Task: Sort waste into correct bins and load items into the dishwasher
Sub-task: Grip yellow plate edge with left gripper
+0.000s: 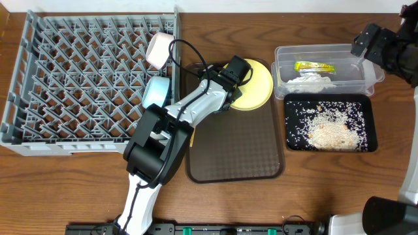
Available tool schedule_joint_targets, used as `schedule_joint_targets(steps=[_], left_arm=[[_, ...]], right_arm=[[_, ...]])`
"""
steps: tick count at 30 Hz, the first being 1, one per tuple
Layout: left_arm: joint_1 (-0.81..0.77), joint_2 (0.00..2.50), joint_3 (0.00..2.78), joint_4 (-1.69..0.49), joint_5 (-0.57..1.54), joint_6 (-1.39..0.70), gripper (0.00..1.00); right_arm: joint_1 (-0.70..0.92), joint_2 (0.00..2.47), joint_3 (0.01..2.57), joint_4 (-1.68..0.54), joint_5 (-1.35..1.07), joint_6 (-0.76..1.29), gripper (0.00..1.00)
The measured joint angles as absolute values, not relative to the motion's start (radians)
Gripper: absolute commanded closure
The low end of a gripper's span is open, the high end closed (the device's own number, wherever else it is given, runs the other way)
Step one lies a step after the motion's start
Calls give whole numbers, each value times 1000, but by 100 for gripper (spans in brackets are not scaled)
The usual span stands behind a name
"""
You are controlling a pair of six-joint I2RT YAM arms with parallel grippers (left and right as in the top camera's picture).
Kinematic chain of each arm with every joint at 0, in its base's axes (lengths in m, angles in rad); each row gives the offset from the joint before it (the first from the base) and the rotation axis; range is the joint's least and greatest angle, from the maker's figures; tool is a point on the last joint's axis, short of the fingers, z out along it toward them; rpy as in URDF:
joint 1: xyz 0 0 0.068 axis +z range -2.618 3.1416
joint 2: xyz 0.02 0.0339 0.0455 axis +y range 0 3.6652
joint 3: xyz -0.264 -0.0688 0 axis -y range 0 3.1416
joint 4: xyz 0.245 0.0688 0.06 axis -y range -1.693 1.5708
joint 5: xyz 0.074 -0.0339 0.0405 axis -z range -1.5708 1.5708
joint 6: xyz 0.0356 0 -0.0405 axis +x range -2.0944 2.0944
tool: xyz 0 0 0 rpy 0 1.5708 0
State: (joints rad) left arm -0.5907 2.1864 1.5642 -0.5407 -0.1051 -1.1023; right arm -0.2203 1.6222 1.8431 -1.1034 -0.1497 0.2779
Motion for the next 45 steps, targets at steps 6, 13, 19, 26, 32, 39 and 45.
schedule_joint_targets(steps=[6,13,19,26,32,39,45], left_arm=[[-587,2178,1564,-543,-105,-1047,93],[-584,2085,1554,-575,-208,-831,93],[-584,1911,1554,-572,-352,-591,92],[-584,1834,1554,-568,-473,-361,92],[-584,1834,1554,-574,-451,-400,66],[-586,1877,1554,-596,-312,-688,65],[-586,2019,1554,-631,-228,-838,65]], right_arm=[[-220,1622,1843,-1103,-150,278,1],[-220,1622,1843,-1103,-150,278,1],[-220,1622,1843,-1103,-149,278,1],[-220,1622,1843,-1103,-149,278,1],[-220,1622,1843,-1103,-150,278,1],[-220,1622,1843,-1103,-149,278,1],[-220,1622,1843,-1103,-149,278,1]])
